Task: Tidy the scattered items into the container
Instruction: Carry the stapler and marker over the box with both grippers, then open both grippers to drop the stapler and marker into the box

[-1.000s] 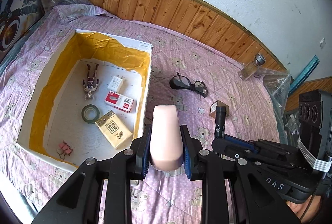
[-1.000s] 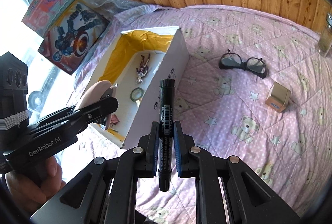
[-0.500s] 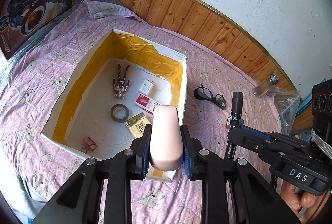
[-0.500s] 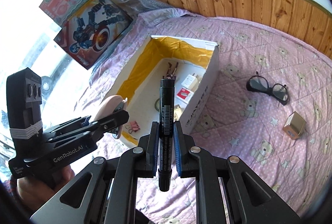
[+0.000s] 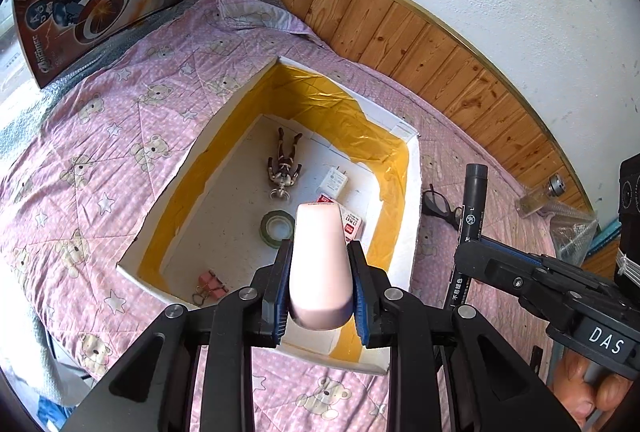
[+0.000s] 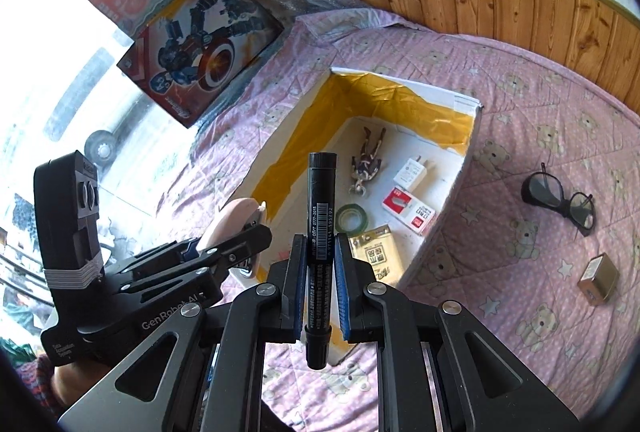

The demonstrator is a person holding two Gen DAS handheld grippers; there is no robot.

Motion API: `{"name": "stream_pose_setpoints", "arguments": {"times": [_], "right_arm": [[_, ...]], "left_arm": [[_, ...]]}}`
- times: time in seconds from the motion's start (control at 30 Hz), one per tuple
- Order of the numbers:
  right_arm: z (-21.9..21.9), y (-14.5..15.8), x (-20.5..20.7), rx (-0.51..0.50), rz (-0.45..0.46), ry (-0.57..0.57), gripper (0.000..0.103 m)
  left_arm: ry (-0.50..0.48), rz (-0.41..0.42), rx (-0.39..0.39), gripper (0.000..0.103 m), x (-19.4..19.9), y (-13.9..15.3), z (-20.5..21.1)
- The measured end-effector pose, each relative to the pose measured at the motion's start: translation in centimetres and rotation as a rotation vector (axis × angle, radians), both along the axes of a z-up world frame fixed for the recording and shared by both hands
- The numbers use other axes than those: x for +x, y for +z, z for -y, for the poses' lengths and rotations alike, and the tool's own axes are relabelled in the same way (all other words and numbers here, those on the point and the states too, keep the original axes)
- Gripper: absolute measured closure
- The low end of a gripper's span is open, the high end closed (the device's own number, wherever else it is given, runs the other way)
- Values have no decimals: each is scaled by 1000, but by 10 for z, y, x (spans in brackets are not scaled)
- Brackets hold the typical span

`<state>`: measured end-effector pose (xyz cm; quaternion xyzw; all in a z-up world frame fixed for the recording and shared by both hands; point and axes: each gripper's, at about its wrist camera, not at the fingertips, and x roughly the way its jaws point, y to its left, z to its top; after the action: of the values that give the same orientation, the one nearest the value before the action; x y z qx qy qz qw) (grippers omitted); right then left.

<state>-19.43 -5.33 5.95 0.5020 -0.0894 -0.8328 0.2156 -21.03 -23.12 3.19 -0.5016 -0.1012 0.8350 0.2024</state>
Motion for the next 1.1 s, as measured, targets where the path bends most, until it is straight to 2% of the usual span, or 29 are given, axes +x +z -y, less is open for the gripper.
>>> {"name": "stream_pose_setpoints", "arguments": {"times": [0.27,0.7,1.1], "right_arm": [[27,-16,-33,10,37,30,89],[61,-49,-99,56,78,38,89],[76,-93,-150,-15,190,-29,89]], "left_arm": [[55,57,-3,76,-16,-21,5],[131,164,56,76,-35,-53,13],[127,207,65,76,-44,-75,7]]}}
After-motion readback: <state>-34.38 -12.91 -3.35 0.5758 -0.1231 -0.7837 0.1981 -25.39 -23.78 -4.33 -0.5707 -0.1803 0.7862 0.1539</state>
